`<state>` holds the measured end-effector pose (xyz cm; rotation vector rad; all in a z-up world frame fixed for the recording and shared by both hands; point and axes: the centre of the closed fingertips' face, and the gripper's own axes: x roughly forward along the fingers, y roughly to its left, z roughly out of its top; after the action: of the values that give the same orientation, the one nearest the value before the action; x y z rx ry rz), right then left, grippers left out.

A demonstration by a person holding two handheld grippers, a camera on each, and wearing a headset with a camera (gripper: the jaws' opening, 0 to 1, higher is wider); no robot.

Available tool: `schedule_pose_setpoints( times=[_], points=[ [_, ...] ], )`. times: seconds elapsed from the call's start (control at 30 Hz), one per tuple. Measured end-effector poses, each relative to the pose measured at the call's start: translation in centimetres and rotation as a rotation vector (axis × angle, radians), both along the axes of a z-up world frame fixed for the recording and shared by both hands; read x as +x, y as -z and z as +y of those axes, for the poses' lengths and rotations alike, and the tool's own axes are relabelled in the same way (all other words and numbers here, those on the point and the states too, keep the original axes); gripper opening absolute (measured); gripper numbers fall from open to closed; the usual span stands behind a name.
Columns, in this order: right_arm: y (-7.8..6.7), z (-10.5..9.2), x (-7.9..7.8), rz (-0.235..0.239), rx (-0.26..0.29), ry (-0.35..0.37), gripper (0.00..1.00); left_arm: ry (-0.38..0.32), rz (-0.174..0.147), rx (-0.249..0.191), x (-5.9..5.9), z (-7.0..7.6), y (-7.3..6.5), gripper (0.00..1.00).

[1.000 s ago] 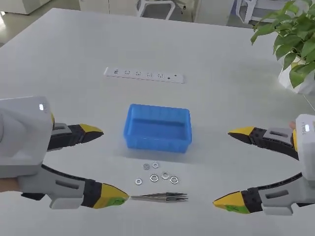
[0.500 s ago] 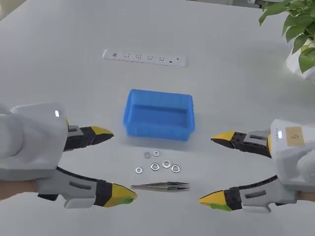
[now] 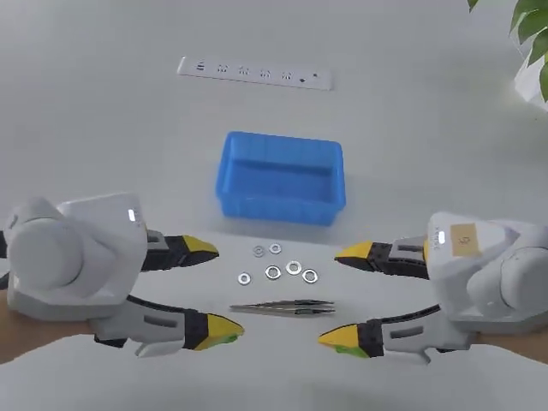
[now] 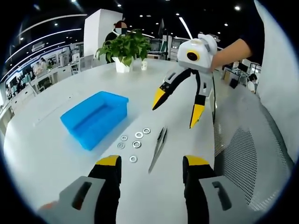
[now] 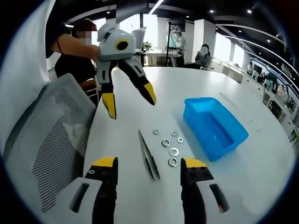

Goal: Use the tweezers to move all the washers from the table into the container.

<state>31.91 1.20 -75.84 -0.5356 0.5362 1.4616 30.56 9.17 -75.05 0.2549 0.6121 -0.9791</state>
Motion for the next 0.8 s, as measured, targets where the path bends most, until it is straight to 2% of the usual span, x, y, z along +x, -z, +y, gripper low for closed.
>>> schedule_pose_setpoints(
  times=[0.13, 0.2, 0.37, 0.43, 0.57, 0.73, 0.8],
  points=[
    [1.0, 0.6, -0.2, 0.024, -0.013, -0.002, 0.49, 0.002, 0.024, 0.009, 0.2, -0.1, 0.9, 0.52],
    [1.5, 0.9, -0.3, 0.015, -0.022, -0.014, 0.46, 0.004, 0.032, 0.01, 0.2, -0.3, 1.2, 0.5],
    [2.3, 1.3, -0.2, 0.031, -0.045, -0.01, 0.43, 0.01, 0.045, 0.021, 0.5, -0.7, 2.1, 0.45],
    [2.5, 1.6, 0.0, 0.049, -0.045, 0.002, 0.4, 0.011, 0.058, 0.028, 0.6, -0.9, 2.5, 0.45],
    [2.4, 2.0, 0.4, 0.051, -0.05, 0.011, 0.34, 0.028, 0.059, 0.037, 0.6, -1.3, 2.8, 0.4],
    [3.4, 2.0, 0.2, 0.043, -0.118, -0.032, 0.3, 0.049, 0.065, 0.052, 0.6, -1.6, 3.4, 0.38],
    [3.7, 2.1, 0.0, 0.045, -0.126, -0.043, 0.29, 0.057, 0.075, 0.059, 0.5, -1.6, 3.6, 0.36]
  ],
)
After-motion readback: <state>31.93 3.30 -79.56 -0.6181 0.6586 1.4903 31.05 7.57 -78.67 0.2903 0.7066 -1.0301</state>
